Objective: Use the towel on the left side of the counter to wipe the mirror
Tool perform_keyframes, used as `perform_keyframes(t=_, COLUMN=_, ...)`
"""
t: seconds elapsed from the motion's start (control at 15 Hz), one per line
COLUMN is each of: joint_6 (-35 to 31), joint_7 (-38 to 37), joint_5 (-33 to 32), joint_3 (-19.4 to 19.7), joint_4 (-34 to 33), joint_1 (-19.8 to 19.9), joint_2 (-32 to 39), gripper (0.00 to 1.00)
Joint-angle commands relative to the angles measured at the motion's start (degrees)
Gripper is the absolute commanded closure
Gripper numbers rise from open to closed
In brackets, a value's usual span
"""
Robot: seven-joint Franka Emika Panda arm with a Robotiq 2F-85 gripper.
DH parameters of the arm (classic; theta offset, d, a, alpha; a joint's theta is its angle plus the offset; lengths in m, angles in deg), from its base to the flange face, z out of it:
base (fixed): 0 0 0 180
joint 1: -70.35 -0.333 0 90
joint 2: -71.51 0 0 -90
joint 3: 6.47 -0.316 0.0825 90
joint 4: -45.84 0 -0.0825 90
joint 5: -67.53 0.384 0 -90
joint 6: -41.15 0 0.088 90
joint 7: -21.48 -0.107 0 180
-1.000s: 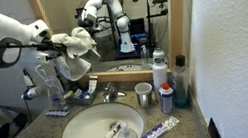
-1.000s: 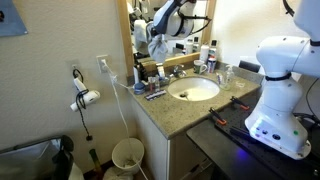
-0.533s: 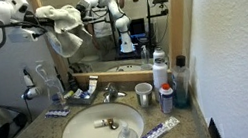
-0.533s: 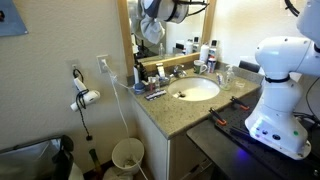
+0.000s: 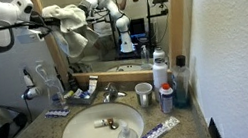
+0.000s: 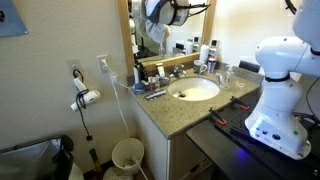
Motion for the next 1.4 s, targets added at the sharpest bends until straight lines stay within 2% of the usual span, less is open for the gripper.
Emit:
perform_keyframes(t=0.0, joint_6=-2.9, joint_7=-5.8, joint_5=-9.0, joint_3=-3.8, joint_4=0.0, joint_1=4.8, joint_2=-4.4, gripper=0.92)
perform_keyframes(t=0.4, joint_6=-5.9, joint_7=-12.4, joint_5=-23.3, joint_3=-14.2, joint_4=-0.8, joint_1=14.8, joint_2=-12.6, gripper=0.92)
perform_keyframes(t=0.53, joint_6=-7.0, joint_7=-13.2, joint_5=-28.4, joint_3=-20.0, joint_4=-0.6, joint_1=18.3, joint_2=-18.1, gripper=0.92)
perform_keyframes(t=0.6, joint_6=-5.0, joint_7=-13.1, joint_5=-30.1, joint_3=-22.3, joint_4=-1.9, joint_1=19.9, joint_2=-19.7, gripper=0.92)
perform_keyframes(t=0.73, joint_6=-5.0, joint_7=-13.1, joint_5=-33.9, joint_3=-29.9, joint_4=-0.9, joint_1=25.0, joint_2=-23.8, gripper=0.92)
perform_keyframes(t=0.87, joint_6=-4.3, joint_7=-15.9, joint_5=-38.2, joint_3=-33.8, joint_4=-0.2, joint_1=28.4, joint_2=-24.7, gripper=0.92)
perform_keyframes(t=1.07, joint_6=-4.4, joint_7=-16.8, joint_5=-40.0, joint_3=-35.6, joint_4=-0.5, joint_1=32.4, joint_2=-23.5, gripper=0.92)
perform_keyframes(t=1.33, joint_6=-5.5, joint_7=-16.4, joint_5=-38.9, joint_3=-34.6, joint_4=-0.1, joint_1=36.8, joint_2=-22.3, gripper=0.92)
